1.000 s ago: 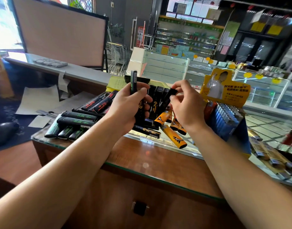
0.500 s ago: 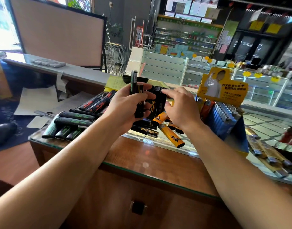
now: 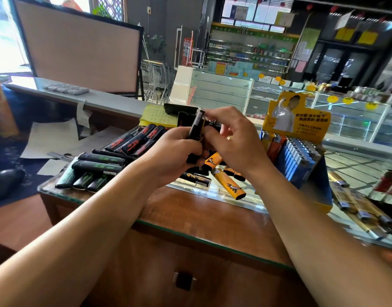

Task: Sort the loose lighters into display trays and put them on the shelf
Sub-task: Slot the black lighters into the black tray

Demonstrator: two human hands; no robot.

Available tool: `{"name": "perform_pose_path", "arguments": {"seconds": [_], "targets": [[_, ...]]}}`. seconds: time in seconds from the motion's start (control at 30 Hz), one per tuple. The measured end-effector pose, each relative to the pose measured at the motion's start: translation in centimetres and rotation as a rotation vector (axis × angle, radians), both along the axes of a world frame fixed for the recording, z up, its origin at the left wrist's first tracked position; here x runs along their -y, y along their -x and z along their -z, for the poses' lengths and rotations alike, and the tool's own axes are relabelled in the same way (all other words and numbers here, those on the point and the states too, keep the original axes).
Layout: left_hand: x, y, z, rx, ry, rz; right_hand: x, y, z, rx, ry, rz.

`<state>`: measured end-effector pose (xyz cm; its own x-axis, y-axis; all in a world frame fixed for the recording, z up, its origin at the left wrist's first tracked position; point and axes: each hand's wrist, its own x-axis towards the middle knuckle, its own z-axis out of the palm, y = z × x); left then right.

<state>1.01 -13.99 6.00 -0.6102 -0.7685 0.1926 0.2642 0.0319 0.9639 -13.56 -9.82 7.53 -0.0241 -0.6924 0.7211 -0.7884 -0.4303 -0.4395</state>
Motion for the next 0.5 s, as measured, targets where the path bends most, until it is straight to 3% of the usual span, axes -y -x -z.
{"name": "perform_pose_path", "arguments": {"seconds": [0.1,0.27,0.5], "targets": [[0.09,0.01,0.04,-0.002,0.027,-0.031,0.06,-0.02,-0.01,0.027,0.007,0.02],[0.34,0.01,-0.28,-0.209,-0.073,-0.184,-0.07,0.53,-0.07,0.239,0.012,0.083],[0.68,-0.24,-0.65,-0.38,-0.122,-0.274,-0.18,0.01,0.11,0.206,-0.123,0.071]]}}
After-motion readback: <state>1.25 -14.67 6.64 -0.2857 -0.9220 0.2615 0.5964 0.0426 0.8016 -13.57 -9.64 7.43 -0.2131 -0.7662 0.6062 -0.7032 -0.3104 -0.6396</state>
